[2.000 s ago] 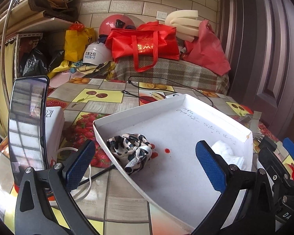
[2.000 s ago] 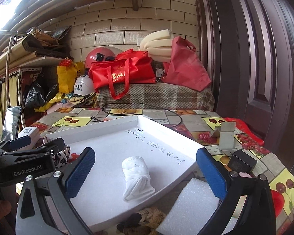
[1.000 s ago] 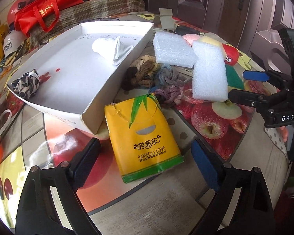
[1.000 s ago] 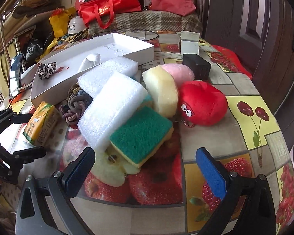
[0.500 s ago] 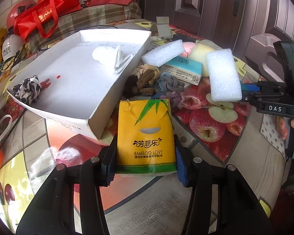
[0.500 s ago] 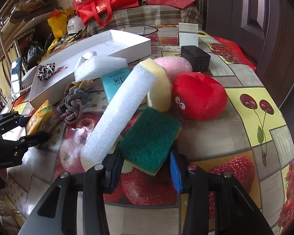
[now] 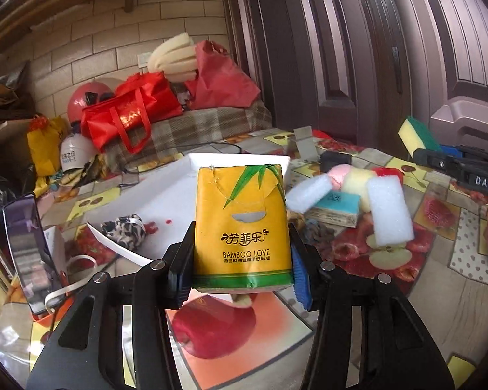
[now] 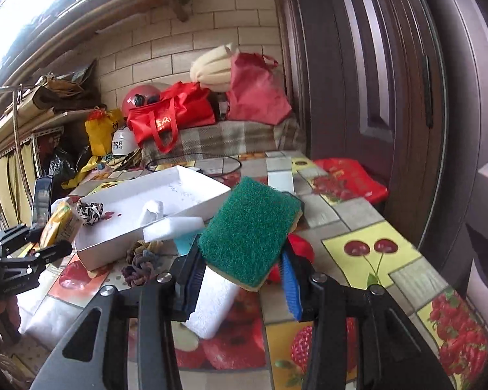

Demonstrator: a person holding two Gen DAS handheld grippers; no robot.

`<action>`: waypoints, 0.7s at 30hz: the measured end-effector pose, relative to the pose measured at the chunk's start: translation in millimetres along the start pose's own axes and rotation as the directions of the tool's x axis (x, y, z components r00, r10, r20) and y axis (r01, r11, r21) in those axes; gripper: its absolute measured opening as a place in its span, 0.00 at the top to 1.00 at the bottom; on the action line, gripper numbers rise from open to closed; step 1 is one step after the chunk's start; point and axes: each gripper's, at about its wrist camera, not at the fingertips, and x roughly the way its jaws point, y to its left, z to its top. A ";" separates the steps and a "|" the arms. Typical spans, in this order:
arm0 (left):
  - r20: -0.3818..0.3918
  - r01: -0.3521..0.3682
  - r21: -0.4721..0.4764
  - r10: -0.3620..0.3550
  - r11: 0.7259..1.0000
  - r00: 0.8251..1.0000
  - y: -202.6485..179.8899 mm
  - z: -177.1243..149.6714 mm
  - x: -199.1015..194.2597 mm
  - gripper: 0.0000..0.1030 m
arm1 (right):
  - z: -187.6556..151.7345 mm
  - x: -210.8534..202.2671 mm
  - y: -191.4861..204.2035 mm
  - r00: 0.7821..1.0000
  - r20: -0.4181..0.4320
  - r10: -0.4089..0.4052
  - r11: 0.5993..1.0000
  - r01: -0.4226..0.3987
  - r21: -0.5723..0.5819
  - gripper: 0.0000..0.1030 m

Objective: Organize soft objects
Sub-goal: 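Carry the tissue pack with the left tool while the right tool carries the sponge to the tray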

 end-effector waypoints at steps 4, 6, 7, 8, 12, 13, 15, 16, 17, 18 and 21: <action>-0.007 -0.036 -0.090 0.035 0.995 0.999 23.5 -0.9 4.1 0.52 | 3.3 13.8 25.4 1.000 0.020 0.018 0.997 -0.016 -0.079 0.59; -0.003 -0.049 -0.112 0.049 0.992 0.999 28.2 -1.7 3.4 0.52 | 3.5 16.2 34.8 0.999 0.031 0.033 0.994 -0.029 -0.101 0.59; -0.007 -0.058 -0.112 0.057 0.992 0.998 27.0 -2.3 3.4 0.52 | 3.9 17.9 39.1 0.998 0.034 0.044 0.993 -0.041 -0.107 0.59; -0.013 -0.063 -0.107 0.062 0.992 0.998 25.9 -2.1 4.9 0.52 | 3.9 19.2 42.8 0.998 0.035 0.055 0.993 -0.051 -0.111 0.59; -0.017 -0.073 -0.085 0.072 0.994 0.997 19.8 -2.5 5.8 0.52 | 4.1 26.5 53.7 0.995 0.018 0.098 0.988 -0.095 -0.121 0.59; -0.018 -0.075 -0.082 0.074 0.994 0.997 19.3 -2.7 6.0 0.52 | 3.4 26.4 56.1 0.994 0.017 0.105 0.987 -0.102 -0.122 0.59; -0.021 -0.075 -0.084 0.074 0.994 0.997 19.0 -2.9 6.3 0.52 | 3.1 28.1 59.6 0.993 0.014 0.118 0.986 -0.116 -0.123 0.59; -0.022 -0.076 -0.085 0.075 0.993 0.997 18.7 -3.1 6.3 0.52 | 3.1 29.2 61.0 0.992 0.012 0.123 0.985 -0.121 -0.120 0.59; -0.022 -0.078 -0.086 0.077 0.993 0.997 18.9 -3.2 6.3 0.52 | 3.3 30.5 62.1 0.992 0.010 0.128 0.985 -0.126 -0.117 0.59; -0.022 -0.080 -0.087 0.078 0.993 0.997 18.8 -3.3 6.2 0.52 | 3.0 31.0 63.1 0.991 0.008 0.131 0.985 -0.129 -0.115 0.59; -0.015 -0.085 -0.084 0.084 0.993 0.996 18.8 -3.6 3.8 0.52 | 2.8 32.2 65.5 0.991 0.007 0.136 0.985 -0.135 -0.106 0.59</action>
